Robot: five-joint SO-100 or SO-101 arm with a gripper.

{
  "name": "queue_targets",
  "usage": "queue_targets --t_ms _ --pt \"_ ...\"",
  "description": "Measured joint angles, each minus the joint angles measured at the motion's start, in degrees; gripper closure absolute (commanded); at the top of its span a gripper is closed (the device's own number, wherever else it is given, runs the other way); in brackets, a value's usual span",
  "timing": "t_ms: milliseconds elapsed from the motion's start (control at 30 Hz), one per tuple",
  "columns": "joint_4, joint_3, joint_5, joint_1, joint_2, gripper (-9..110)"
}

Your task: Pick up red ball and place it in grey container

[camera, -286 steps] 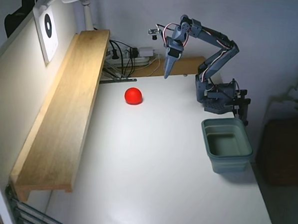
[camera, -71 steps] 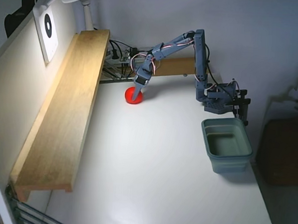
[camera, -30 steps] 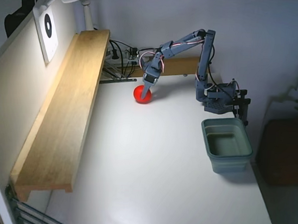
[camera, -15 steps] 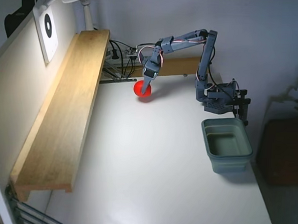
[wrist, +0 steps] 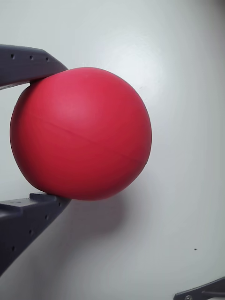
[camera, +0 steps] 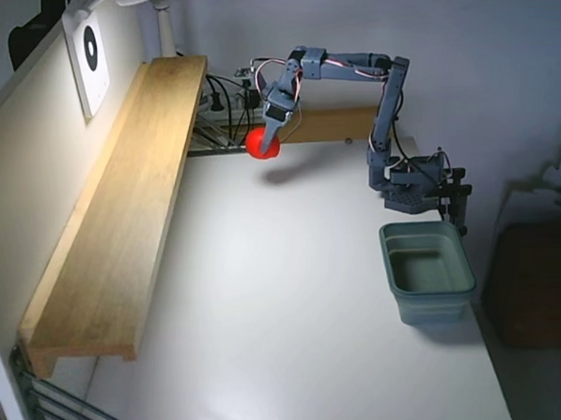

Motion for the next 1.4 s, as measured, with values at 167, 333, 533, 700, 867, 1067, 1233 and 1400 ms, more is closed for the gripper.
queue_targets --t_ms 167,333,533,700,867,1067,1233,1400 --pt "0.00 -0.18 -0.09 -2.81 -0.09 78" --pt "0.00 -0.18 0.00 -6.15 -0.09 78" --pt "0.00 -0.18 0.00 -10.90 -0.09 78" --pt "0.00 -0.18 -0.09 -14.50 -0.09 78" --pt "0.00 -0.18 -0.09 -18.98 -0.09 78" --pt "0.00 -0.18 -0.09 -24.43 -0.09 78" --pt "0.09 -0.18 0.00 -28.48 -0.09 78" --pt "0.09 -0.18 -0.09 -36.39 -0.09 78"
